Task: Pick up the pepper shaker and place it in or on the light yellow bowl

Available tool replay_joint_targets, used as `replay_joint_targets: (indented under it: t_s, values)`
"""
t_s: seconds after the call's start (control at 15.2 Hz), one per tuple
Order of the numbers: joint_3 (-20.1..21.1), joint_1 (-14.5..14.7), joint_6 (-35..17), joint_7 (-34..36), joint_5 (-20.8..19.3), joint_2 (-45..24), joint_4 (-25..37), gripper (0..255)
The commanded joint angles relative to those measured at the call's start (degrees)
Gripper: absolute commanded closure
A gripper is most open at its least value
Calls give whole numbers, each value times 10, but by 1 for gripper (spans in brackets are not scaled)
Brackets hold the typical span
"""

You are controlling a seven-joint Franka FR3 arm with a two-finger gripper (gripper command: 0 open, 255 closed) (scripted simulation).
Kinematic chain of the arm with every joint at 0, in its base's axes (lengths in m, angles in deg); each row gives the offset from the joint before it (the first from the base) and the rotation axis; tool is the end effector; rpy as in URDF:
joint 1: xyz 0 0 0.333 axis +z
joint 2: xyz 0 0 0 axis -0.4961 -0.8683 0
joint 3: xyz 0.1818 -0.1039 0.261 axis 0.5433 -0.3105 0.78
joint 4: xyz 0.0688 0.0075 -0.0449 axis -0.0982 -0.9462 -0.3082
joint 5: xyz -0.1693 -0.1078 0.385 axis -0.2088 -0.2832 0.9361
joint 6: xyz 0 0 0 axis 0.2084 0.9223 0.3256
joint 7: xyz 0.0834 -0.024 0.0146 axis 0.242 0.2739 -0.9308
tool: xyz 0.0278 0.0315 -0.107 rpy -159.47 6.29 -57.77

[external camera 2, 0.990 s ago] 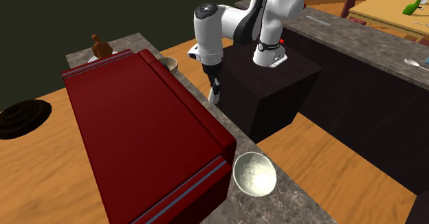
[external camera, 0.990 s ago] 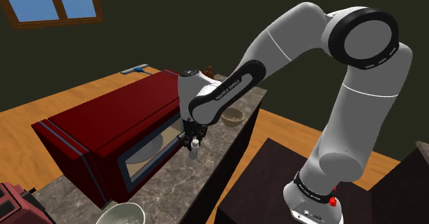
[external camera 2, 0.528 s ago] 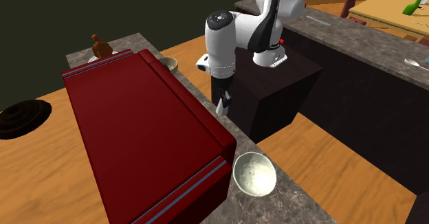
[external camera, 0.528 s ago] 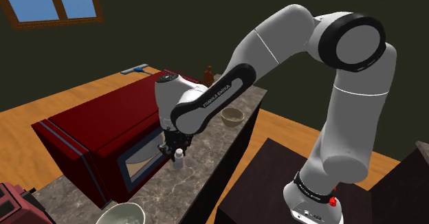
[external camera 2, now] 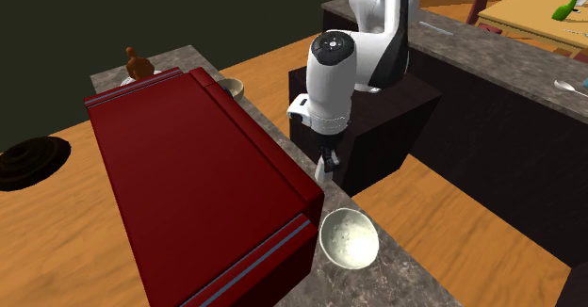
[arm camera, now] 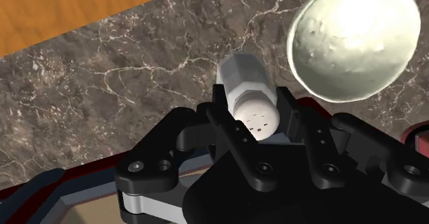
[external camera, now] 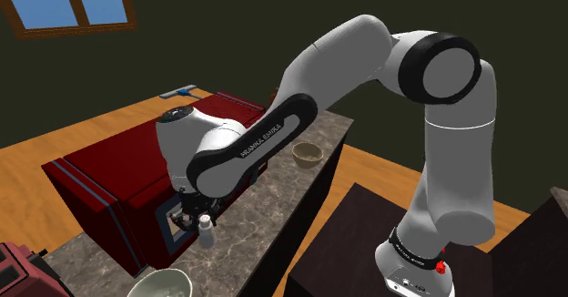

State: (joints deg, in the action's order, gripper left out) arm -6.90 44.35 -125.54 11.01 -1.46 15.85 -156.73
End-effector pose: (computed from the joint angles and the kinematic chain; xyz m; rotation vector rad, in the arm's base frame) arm 0.5209 0.3794 0.2633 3.0835 -0.3882 -0.1403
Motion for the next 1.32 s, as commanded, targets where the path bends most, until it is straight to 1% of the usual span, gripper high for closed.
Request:
replay_joint_targets:
  t_s: [0.0,0.33,0.66,0.73,1.25]
  values:
    - [2,20,16,23,-8,-25,39,255]
    - [2,77,66,73,-28,-98,160,255]
    - [-3,141,132,110,-46,-187,314,255]
    - [-4,148,140,113,-48,-197,333,255]
    - [-12,152,98,116,-57,-228,321,255]
